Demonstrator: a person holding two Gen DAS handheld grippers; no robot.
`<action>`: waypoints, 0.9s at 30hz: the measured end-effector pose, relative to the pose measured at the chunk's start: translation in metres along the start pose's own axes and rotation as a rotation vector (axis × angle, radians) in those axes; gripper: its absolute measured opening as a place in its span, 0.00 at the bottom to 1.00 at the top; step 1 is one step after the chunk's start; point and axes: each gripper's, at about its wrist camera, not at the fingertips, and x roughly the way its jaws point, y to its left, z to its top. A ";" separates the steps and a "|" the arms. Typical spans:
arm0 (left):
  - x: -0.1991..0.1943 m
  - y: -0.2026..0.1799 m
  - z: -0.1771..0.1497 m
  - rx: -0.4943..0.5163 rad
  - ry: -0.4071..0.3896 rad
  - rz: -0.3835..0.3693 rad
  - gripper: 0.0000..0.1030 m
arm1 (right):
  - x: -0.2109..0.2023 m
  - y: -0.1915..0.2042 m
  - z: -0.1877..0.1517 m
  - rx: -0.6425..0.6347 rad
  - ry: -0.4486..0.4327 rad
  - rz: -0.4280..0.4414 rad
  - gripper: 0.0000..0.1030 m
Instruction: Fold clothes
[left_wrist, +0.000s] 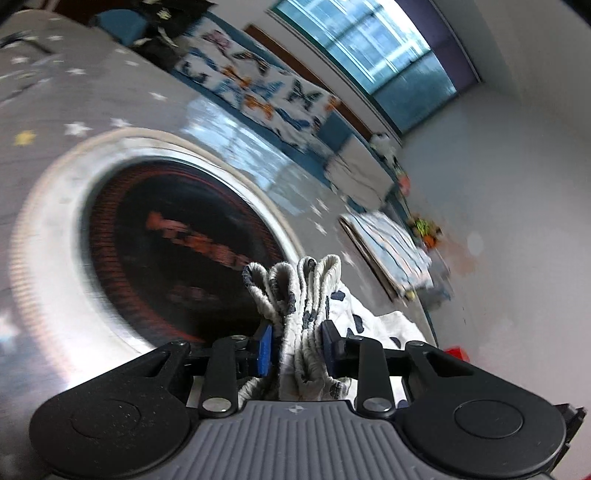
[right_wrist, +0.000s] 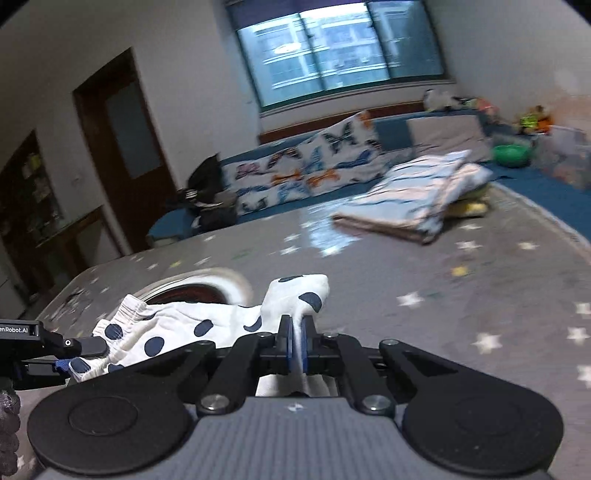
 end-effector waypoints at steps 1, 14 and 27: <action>0.007 -0.006 0.000 0.016 0.011 -0.005 0.29 | -0.004 -0.006 0.002 0.004 -0.007 -0.019 0.04; 0.071 -0.051 -0.012 0.156 0.093 0.000 0.30 | -0.009 -0.057 -0.006 0.066 -0.005 -0.178 0.04; 0.043 -0.067 0.008 0.244 -0.033 0.046 0.52 | 0.009 -0.063 0.003 0.046 0.034 -0.145 0.24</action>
